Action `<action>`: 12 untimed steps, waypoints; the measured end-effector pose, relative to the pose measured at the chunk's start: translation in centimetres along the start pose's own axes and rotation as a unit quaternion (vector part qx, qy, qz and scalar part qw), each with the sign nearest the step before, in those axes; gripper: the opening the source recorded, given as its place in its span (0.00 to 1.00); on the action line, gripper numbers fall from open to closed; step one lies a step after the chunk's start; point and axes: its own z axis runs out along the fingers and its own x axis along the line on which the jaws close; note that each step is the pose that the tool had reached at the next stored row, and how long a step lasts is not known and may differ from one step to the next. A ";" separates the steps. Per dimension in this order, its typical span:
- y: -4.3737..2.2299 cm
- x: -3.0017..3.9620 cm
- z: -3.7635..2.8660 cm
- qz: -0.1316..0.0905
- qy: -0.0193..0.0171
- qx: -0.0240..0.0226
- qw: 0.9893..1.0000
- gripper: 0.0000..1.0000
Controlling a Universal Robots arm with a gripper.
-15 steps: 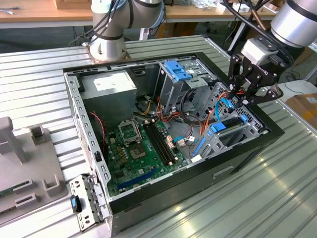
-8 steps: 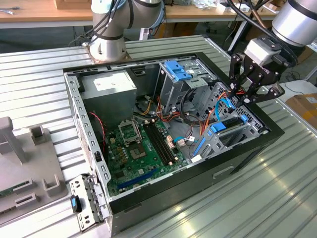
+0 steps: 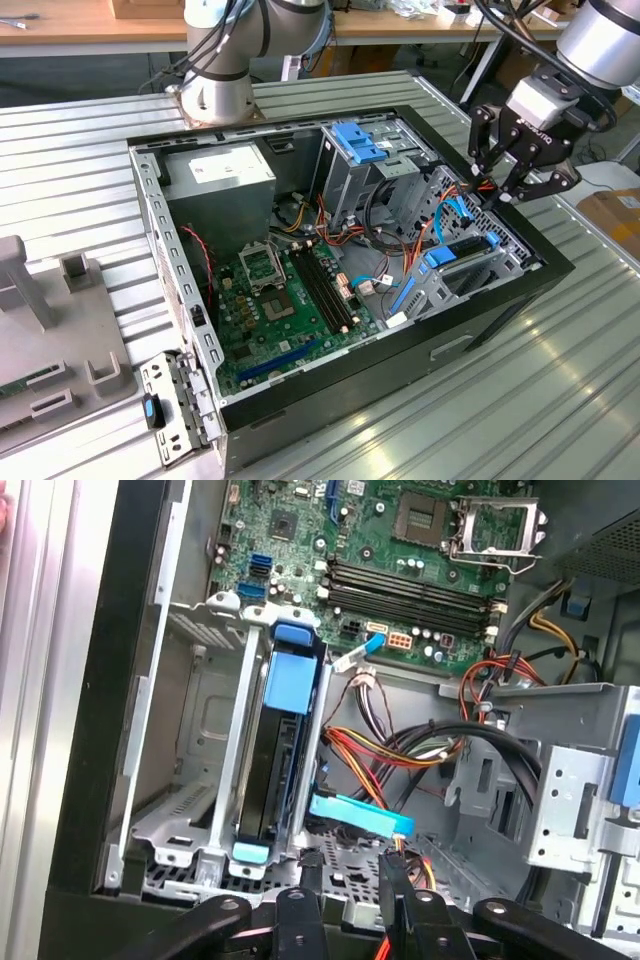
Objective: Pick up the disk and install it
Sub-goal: 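Insert the first disk wire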
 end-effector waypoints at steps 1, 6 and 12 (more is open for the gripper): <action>-0.25 -0.02 0.01 -0.002 0.000 0.000 1.000 0.36; -0.81 -0.11 0.02 -0.007 0.000 -0.001 1.000 0.36; -1.37 -0.28 0.04 -0.023 0.000 -0.002 1.000 0.36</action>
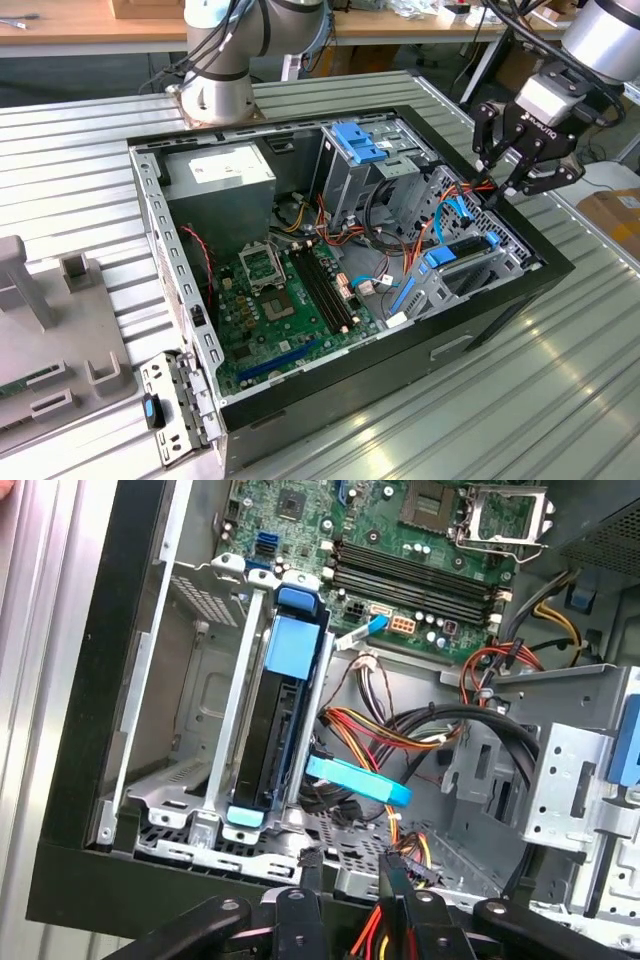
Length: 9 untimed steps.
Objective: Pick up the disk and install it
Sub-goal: 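Insert the first disk wire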
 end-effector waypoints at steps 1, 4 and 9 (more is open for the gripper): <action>-0.09 0.00 0.01 -0.007 0.000 -0.001 1.000 0.36; -0.16 0.02 0.03 -0.042 0.000 -0.003 0.999 0.36; -1.46 0.30 0.10 -0.093 -0.001 -0.007 0.996 0.36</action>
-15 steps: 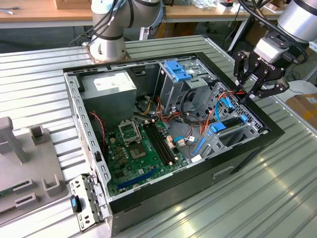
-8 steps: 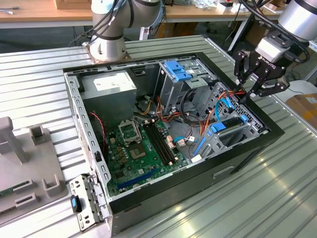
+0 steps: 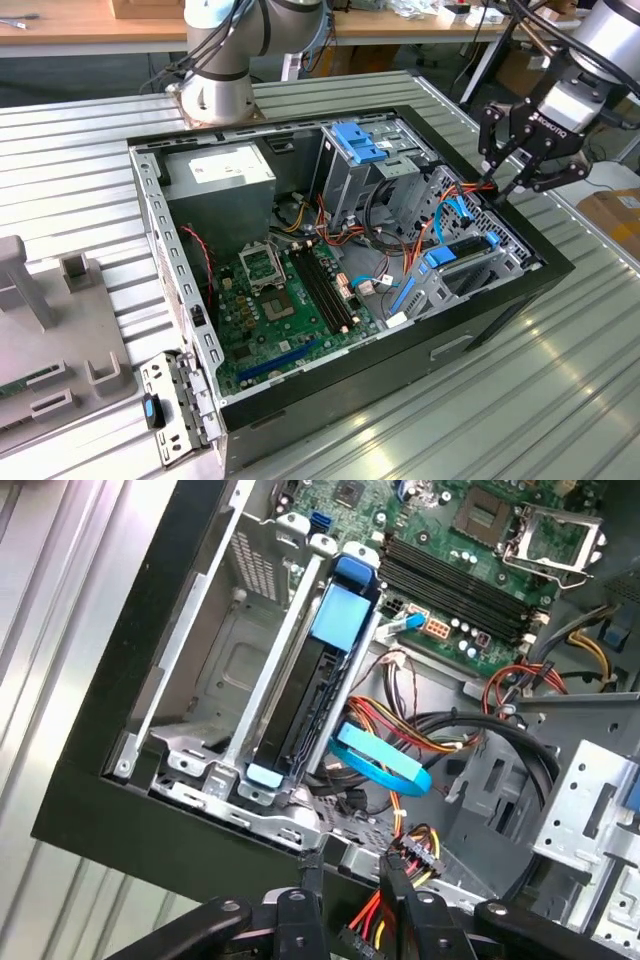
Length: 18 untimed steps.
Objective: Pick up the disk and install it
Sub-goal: 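Insert the first disk wire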
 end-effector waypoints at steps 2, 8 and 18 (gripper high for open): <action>-0.17 0.08 0.04 -0.019 0.000 -0.001 1.000 0.36; -0.40 0.19 0.16 -0.083 -0.001 -0.006 0.997 0.36; -1.63 0.70 0.20 -0.130 -0.001 -0.009 0.991 0.36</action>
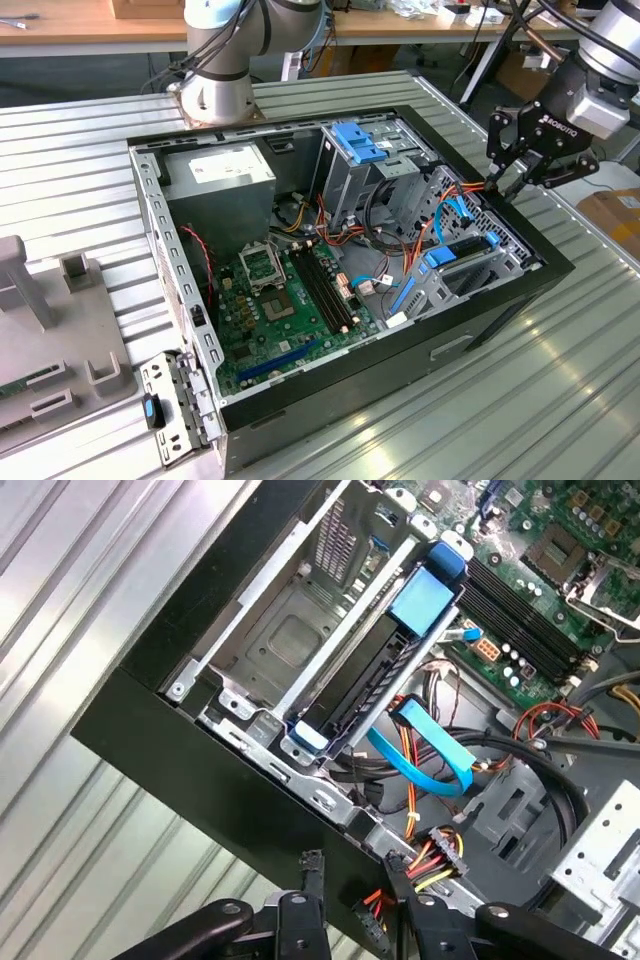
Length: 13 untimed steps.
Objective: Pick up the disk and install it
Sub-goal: 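Insert the first disk wire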
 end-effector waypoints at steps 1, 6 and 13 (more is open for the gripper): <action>0.00 0.00 0.01 -0.016 0.000 -0.001 1.000 0.36; 0.00 0.00 0.02 -0.071 -0.002 -0.004 0.997 0.36; -0.01 0.01 0.02 -0.102 -0.021 0.011 0.994 0.36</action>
